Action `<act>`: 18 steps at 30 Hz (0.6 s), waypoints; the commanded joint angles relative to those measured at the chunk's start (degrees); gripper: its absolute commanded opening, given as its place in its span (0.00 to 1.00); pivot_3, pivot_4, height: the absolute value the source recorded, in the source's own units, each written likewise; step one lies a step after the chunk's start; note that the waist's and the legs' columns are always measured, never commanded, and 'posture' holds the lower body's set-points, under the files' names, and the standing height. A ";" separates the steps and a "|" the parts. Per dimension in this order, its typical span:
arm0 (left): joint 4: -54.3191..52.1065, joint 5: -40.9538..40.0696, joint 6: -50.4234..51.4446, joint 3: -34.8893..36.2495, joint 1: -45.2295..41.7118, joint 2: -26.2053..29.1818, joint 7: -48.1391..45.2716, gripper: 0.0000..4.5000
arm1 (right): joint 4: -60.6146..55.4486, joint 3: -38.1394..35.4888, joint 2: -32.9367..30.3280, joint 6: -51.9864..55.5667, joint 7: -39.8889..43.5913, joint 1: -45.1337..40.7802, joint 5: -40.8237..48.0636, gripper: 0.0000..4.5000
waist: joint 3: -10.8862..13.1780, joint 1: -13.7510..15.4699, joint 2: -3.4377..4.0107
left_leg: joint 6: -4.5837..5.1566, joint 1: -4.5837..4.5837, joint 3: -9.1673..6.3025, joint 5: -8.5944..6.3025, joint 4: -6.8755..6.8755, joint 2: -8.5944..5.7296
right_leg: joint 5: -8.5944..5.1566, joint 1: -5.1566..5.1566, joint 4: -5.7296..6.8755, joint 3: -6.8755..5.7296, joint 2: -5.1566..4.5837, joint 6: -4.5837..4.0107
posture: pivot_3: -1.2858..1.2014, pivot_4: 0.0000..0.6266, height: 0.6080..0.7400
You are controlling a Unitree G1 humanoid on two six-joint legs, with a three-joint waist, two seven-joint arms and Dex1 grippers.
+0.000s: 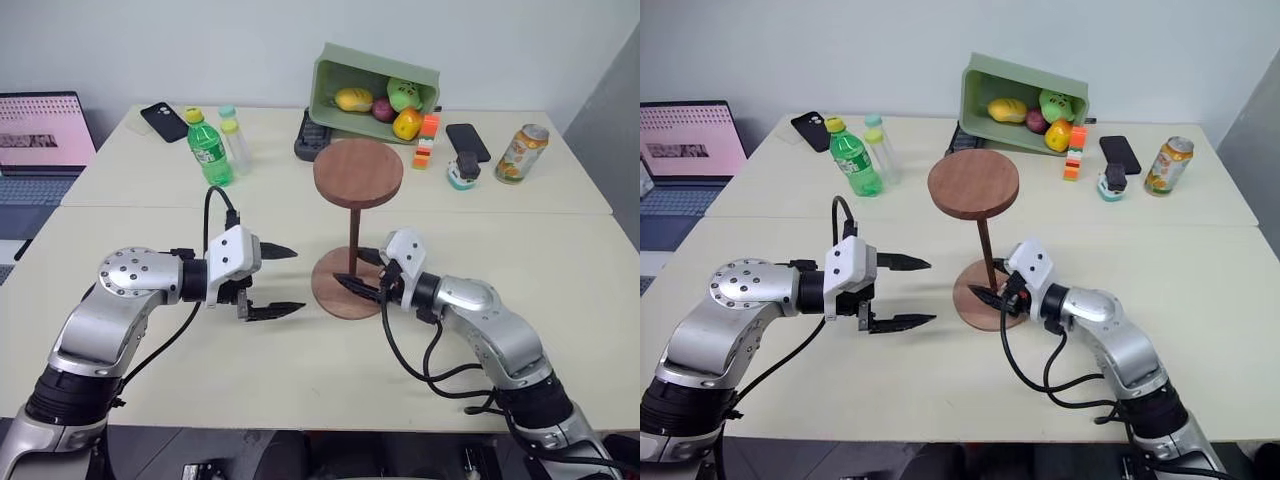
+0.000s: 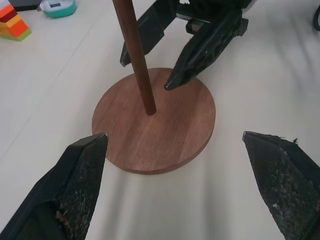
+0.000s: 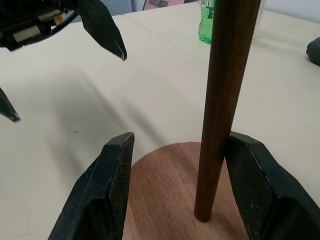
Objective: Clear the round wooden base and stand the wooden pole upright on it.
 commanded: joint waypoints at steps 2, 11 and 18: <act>-1.64 -1.84 2.02 2.96 -2.13 0.03 2.14 1.00 | -5.15 -4.72 -5.84 -0.82 2.67 1.72 -0.03 0.63 | 0.01 0.16 -0.01 | 0.00 0.00 0.01 0.00 0.01 -0.01 | 0.00 0.01 -0.01 0.00 0.00 0.00 | 0.52 0.24 1.00; 1.40 1.85 0.71 4.15 -1.06 3.95 2.68 1.00 | -11.51 -22.03 -21.11 -1.08 12.46 13.19 6.99 0.63 | 0.07 0.19 0.02 | 0.01 -0.01 -0.01 -0.01 0.00 0.00 | 0.00 0.04 -0.05 -0.01 0.00 0.01 | 0.52 0.24 1.00; 7.59 4.33 -4.37 7.42 0.89 8.09 1.08 1.00 | -13.53 -38.76 -27.77 0.66 17.89 21.56 13.35 0.63 | 0.09 0.14 0.00 | 0.02 0.08 0.02 -0.01 0.00 0.02 | 0.00 0.10 0.02 0.01 0.03 0.00 | 0.52 0.24 1.00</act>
